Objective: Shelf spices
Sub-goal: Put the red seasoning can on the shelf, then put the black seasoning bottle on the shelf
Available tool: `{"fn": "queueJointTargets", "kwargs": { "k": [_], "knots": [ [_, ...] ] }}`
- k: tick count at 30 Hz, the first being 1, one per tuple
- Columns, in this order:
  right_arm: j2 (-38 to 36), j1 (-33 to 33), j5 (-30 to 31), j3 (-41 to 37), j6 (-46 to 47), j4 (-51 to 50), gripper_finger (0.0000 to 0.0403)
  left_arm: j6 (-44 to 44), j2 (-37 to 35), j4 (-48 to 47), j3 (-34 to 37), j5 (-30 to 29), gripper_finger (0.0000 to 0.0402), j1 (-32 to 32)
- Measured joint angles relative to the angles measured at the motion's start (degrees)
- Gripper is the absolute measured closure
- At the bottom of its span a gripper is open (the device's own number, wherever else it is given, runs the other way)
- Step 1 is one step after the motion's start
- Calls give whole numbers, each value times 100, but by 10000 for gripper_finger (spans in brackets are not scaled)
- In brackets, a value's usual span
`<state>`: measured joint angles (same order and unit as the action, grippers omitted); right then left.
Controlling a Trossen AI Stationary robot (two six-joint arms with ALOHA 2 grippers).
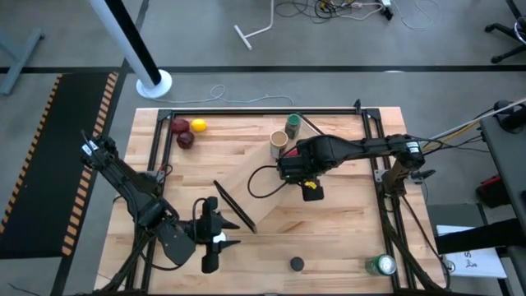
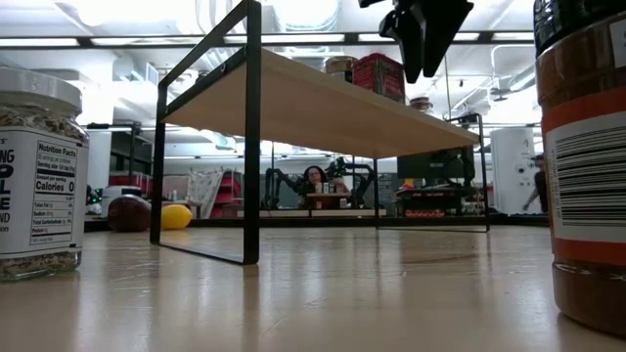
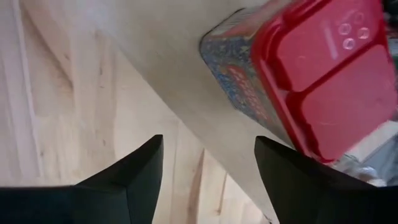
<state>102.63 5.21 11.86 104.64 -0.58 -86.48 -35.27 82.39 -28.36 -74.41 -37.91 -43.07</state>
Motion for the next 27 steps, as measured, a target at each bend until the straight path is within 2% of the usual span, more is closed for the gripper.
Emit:
{"fn": "queueJointTargets", "kwargs": {
  "k": [10,15,17,21,27],
  "knots": [
    [-71,-10,-9,7,405,-355,189,0,0,-2,0,0,237,-2],
    [-349,164,-695,4,903,-358,181,1,0,-2,2,4,237,-24],
    [-432,367,-886,4,1189,-335,179,6,0,-1,28,13,237,-51],
    [-487,1048,-901,4,1560,-61,180,19,0,1,89,289,237,-66],
    [-357,2377,-729,-7,1855,1165,191,40,181,180,138,478,237,-76]
  ]
}}
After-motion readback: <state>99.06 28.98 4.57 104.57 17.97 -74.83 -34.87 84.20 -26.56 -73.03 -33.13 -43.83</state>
